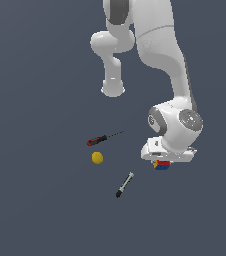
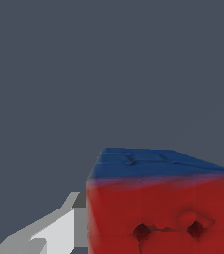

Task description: Pick up a designated object from a clutter of objects.

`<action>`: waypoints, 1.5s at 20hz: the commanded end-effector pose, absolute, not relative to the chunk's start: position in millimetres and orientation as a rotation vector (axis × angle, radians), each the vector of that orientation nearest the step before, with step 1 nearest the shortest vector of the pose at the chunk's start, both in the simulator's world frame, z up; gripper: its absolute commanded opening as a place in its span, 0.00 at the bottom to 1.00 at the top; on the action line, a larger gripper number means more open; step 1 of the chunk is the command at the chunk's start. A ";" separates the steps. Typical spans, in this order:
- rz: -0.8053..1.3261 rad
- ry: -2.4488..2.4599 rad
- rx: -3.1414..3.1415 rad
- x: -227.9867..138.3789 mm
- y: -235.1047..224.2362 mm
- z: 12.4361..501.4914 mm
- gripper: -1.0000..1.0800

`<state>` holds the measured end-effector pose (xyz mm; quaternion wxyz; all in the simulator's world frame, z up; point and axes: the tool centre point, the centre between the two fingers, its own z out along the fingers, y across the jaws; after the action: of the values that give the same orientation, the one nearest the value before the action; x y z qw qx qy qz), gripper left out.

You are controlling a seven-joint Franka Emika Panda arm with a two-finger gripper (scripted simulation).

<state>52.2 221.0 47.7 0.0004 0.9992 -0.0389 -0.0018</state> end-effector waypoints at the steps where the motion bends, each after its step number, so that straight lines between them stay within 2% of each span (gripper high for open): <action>1: -0.001 -0.124 3.139 52.8 210.0 58.8 0.00; 8: -0.001 -0.124 3.139 50.7 160.5 103.8 0.00; 30: -0.001 -0.123 3.143 46.2 -48.2 297.4 0.00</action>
<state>46.5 -33.9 283.1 -0.0015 0.9992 -0.0396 -0.0008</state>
